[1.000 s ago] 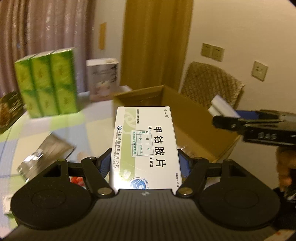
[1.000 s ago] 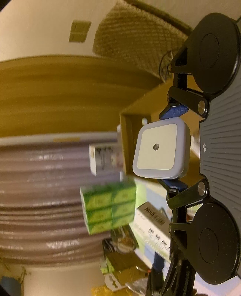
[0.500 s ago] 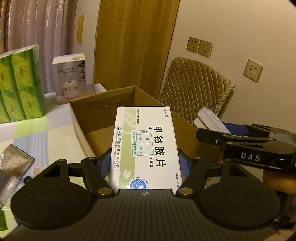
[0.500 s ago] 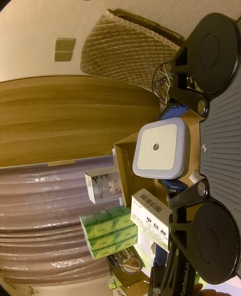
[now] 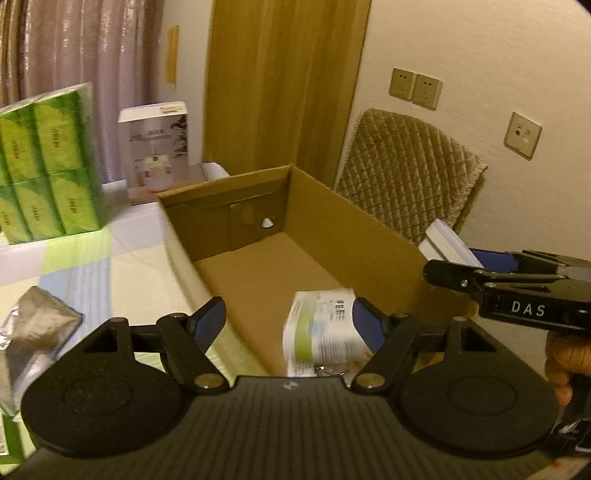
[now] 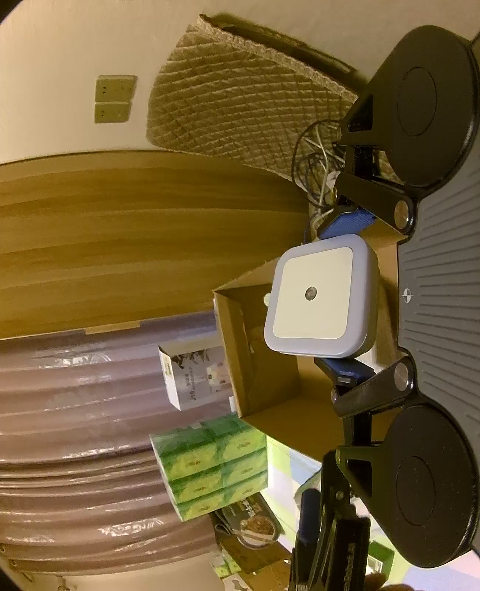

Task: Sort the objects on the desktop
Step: 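Open both grippers to drop the items into the cardboard box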

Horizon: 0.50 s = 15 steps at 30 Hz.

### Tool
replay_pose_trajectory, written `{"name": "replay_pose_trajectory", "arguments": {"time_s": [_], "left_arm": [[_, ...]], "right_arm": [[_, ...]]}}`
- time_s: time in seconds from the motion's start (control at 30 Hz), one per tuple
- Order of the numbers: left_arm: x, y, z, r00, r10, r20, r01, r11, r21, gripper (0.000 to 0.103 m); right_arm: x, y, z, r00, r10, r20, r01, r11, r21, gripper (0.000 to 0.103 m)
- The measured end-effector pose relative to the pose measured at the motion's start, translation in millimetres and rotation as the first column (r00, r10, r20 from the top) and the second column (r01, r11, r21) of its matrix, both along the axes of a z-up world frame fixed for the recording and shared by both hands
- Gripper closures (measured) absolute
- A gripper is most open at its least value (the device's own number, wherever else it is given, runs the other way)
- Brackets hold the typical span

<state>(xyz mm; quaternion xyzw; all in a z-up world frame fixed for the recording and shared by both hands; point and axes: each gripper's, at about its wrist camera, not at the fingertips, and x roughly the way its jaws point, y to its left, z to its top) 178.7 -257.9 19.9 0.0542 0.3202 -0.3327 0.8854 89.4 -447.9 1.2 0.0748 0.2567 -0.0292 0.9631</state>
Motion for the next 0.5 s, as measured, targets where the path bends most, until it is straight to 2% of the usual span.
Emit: {"name": "replay_pose_trajectory", "arguments": {"time_s": [0.33, 0.43, 0.5], "left_arm": [[-8.5, 21.1, 7.1, 1.0, 0.008, 0.026, -0.008, 1.0, 0.002, 0.031], [-8.5, 26.1, 6.6, 1.0, 0.014, 0.025, -0.014, 1.0, 0.001, 0.031], [-8.2, 29.7, 5.4, 1.0, 0.021, 0.022, -0.021, 1.0, 0.002, 0.031]], "right_arm": [[15.9, 15.2, -5.1, 0.999, 0.045, -0.017, -0.045, 0.999, 0.002, 0.04], [16.5, 13.4, -3.2, 0.999, 0.038, 0.0, -0.038, 0.999, 0.014, 0.029], [14.0, 11.0, -0.4, 1.0, 0.029, 0.008, -0.029, 0.999, 0.02, 0.028]]}}
